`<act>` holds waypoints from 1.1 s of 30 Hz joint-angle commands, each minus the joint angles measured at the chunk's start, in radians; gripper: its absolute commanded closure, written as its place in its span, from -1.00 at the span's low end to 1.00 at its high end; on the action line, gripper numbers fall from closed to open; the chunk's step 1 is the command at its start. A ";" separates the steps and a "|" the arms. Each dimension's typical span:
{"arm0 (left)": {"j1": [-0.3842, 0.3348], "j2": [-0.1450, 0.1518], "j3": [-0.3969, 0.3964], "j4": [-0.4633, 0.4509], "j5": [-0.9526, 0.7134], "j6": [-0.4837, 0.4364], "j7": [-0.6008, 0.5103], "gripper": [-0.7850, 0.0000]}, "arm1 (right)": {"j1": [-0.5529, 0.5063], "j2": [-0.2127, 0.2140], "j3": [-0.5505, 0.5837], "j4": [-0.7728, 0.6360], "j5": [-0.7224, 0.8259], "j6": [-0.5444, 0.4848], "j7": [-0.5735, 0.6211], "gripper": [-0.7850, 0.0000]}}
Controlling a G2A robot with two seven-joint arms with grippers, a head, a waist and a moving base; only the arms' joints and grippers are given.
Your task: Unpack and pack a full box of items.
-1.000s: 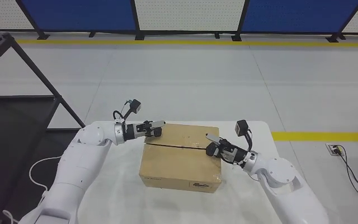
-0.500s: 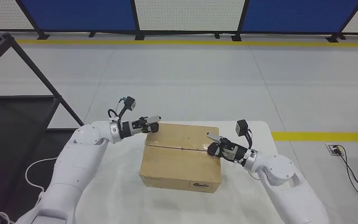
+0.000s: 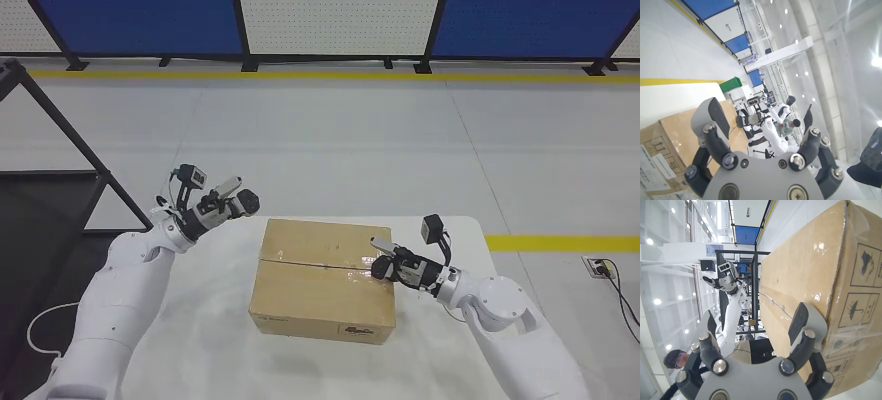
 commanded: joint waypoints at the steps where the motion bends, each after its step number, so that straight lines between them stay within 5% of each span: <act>1: 0.020 0.005 -0.023 -0.017 -0.041 0.015 0.002 -1.00 | 0.000 0.000 0.000 0.000 0.000 0.000 0.000 -1.00; 21: 0.050 0.011 -0.043 -0.053 -0.070 0.046 0.016 -1.00 | 0.000 0.000 0.000 0.000 0.000 0.000 0.000 -1.00; 29: 0.218 0.036 -0.085 -0.215 0.013 0.022 0.208 -1.00 | 0.000 0.000 0.000 0.000 0.000 0.000 0.000 -1.00; 33: 0.351 0.059 -0.138 -0.388 0.050 0.064 0.298 -1.00 | 0.000 0.000 0.000 0.000 0.000 0.000 0.000 -1.00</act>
